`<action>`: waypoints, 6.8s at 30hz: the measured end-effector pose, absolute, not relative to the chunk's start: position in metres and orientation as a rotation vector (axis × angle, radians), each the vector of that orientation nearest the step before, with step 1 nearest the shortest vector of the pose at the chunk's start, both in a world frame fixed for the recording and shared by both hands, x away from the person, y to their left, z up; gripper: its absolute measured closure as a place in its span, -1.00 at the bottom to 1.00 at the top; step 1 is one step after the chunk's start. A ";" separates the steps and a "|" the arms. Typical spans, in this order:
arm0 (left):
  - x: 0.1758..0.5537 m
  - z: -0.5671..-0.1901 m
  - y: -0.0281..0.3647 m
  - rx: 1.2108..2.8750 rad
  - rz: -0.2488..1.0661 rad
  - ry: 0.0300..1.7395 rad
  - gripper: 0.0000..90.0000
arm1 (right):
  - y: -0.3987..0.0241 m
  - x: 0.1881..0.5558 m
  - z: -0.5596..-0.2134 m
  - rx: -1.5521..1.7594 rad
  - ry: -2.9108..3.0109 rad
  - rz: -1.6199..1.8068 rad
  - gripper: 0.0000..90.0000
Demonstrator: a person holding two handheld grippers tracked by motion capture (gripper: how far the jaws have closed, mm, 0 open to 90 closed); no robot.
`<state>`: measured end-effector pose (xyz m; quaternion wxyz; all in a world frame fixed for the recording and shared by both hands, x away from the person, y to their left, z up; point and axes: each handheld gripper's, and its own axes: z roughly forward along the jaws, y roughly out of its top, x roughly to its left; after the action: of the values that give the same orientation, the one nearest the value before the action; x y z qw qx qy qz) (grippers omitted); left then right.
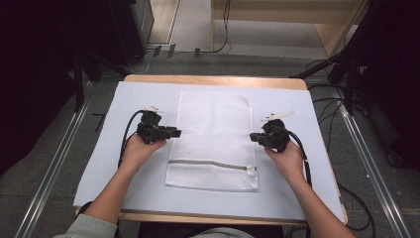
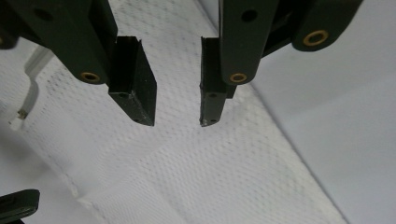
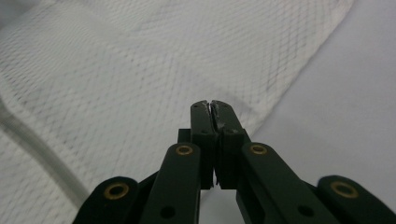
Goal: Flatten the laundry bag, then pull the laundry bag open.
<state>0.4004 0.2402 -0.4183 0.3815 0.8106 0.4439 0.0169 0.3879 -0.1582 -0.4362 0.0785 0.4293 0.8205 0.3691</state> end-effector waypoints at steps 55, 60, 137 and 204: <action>0.354 -0.449 0.096 2.292 -0.122 0.750 0.95 | -0.158 0.333 -0.462 1.304 2.593 1.017 1.00; 0.352 -0.457 0.092 2.316 -0.130 0.742 0.95 | -0.157 0.330 -0.462 1.320 2.594 1.033 1.00; 0.352 -0.468 0.049 2.274 -0.267 0.795 0.80 | -0.155 0.317 -0.467 1.161 2.605 1.023 1.00; 0.365 -0.452 0.092 2.305 -0.343 0.876 0.96 | -0.146 0.313 -0.468 1.138 2.555 1.006 1.00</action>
<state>0.3650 0.0917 -0.4523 0.3201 0.8772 0.3333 -0.1306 0.3130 -0.1461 -0.4685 0.0843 0.3816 0.8565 0.3372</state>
